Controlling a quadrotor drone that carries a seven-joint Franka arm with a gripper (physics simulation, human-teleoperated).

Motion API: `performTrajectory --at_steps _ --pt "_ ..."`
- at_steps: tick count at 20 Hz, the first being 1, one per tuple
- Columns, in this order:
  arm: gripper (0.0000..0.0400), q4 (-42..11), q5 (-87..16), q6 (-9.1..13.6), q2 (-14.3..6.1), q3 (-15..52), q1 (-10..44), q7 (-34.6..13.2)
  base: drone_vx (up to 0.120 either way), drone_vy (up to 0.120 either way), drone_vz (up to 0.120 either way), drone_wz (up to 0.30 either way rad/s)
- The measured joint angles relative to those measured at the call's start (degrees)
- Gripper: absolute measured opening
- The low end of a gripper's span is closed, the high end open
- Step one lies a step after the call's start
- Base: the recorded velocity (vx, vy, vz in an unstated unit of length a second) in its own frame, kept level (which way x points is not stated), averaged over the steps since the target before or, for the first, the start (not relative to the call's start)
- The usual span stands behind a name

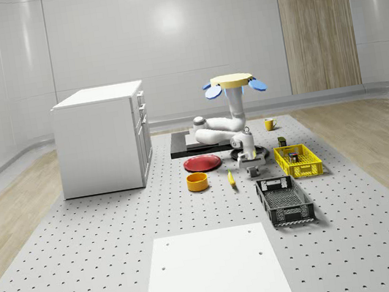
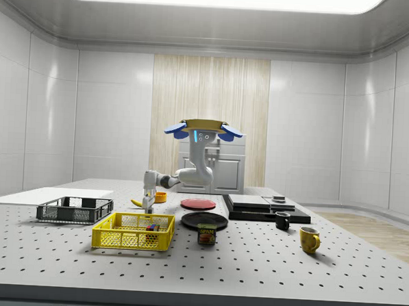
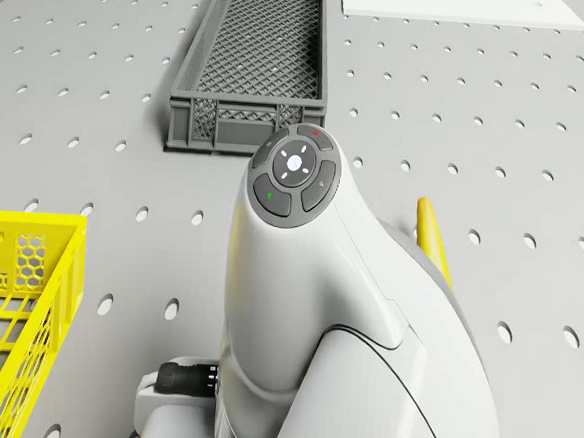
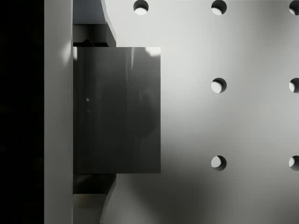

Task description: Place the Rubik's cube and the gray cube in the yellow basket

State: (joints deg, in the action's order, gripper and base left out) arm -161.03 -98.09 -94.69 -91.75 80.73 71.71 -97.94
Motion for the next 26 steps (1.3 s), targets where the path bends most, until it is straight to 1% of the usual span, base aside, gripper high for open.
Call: performTrajectory --at_steps 3,6,12,16,21,26 --pt "0.0269 0.0 0.0 0.0 0.0 0.0 0.0 0.0 0.0 0.0 0.0 0.0" --pt "0.0259 0.1 0.0 0.0 0.1 0.0 0.1 0.0 0.0 0.0 0.0 0.0" --pt "0.0252 0.1 0.1 0.1 0.1 0.1 0.1 0.0 0.0 0.0 0.0 0.0" --pt "0.0251 -0.2 2.0 0.9 0.1 2.2 -0.2 0.1 0.0 0.0 0.01 0.0" --pt "0.025 -0.6 5.6 2.0 0.1 6.0 -0.5 0.2 0.0 0.0 0.12 0.0" --pt "0.025 -0.6 7.4 2.5 -0.1 7.9 -0.6 0.2 0.0 0.0 0.12 0.0"
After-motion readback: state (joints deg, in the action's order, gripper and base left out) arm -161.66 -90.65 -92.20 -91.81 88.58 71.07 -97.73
